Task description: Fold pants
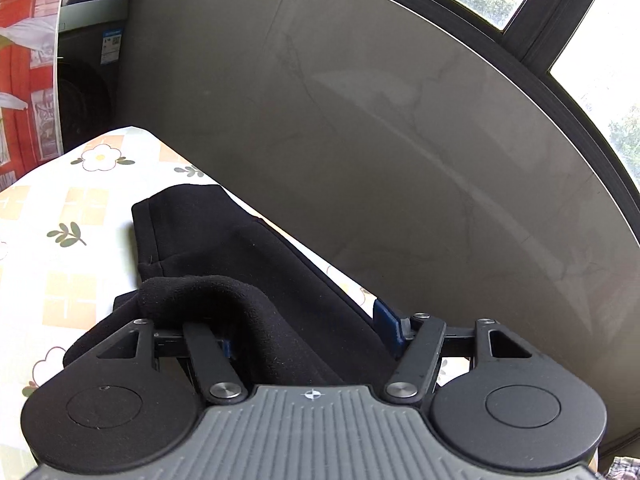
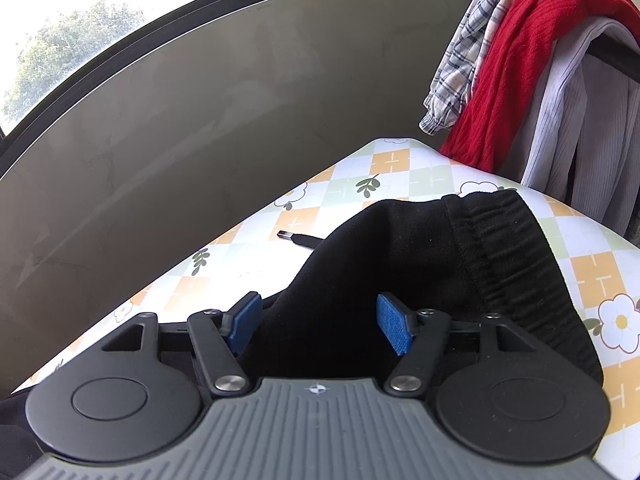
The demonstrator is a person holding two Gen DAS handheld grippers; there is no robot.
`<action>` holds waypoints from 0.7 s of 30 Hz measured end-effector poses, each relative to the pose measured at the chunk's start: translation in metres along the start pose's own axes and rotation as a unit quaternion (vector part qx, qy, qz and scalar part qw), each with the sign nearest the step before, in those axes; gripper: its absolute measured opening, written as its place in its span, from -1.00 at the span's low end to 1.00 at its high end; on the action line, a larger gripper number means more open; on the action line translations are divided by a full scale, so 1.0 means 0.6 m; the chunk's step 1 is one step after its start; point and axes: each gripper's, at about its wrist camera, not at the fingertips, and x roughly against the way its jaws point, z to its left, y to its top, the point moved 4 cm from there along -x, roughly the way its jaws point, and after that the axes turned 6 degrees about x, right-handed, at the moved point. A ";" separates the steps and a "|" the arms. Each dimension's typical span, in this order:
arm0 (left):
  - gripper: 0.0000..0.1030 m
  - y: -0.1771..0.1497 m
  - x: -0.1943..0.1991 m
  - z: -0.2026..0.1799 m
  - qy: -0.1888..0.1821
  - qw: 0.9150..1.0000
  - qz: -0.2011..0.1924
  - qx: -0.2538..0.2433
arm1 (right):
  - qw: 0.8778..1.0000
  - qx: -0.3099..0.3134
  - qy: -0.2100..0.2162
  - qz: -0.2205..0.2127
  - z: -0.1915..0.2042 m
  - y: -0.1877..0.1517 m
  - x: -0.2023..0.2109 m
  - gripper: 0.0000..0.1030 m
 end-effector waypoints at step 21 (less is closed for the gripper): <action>0.19 -0.107 0.127 0.144 -0.063 0.996 0.059 -0.028 | 0.998 -0.009 0.026 0.063 0.011 -0.155 0.117 0.40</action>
